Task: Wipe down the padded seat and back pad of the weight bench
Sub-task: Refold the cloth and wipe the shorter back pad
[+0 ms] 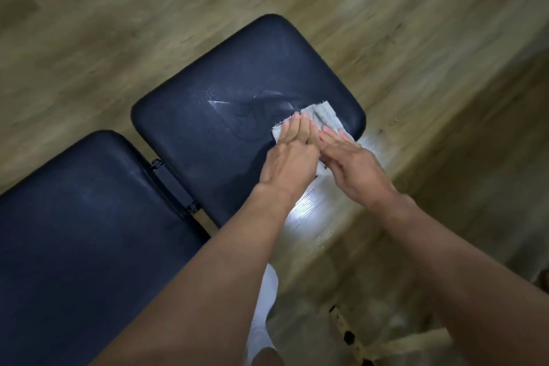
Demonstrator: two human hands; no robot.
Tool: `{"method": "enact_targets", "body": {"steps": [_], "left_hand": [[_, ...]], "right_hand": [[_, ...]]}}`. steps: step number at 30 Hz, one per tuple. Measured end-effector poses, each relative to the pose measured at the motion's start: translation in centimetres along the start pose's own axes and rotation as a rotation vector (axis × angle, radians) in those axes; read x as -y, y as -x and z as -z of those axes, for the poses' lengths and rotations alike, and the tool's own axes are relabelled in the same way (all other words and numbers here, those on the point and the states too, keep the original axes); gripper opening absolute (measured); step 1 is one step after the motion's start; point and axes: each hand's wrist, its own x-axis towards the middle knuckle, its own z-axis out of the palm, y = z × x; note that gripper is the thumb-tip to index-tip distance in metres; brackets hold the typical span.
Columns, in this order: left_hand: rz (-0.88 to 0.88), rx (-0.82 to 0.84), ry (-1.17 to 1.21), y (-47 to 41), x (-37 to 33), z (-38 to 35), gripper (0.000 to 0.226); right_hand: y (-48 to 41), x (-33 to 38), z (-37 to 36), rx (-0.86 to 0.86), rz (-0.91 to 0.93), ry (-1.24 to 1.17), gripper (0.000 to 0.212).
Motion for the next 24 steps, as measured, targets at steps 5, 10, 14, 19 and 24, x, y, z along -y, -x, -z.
{"method": "enact_targets", "body": {"steps": [5, 10, 14, 19, 24], "left_hand": [[-0.054, -0.057, 0.057, -3.8, 0.8, 1.1, 0.061], [-0.023, -0.127, 0.143, -6.9, 2.4, 1.9, 0.059], [0.114, -0.107, 0.218, -9.9, 5.6, 4.1, 0.058], [0.156, -0.106, 0.206, -9.5, 10.5, 6.5, 0.051], [0.189, -0.156, 0.181, -4.9, 14.4, 5.9, 0.040]], "right_hand": [[-2.4, -1.1, -0.2, -0.124, -0.146, -0.079, 0.049], [-6.4, -0.6, 0.1, -0.164, -0.252, -0.149, 0.057], [-12.4, 0.6, 0.8, -0.143, -0.239, -0.100, 0.057], [-18.1, 4.0, -0.7, -0.059, -0.300, -0.004, 0.056], [-17.9, 9.2, -3.3, 0.028, -0.251, 0.010, 0.060]]}}
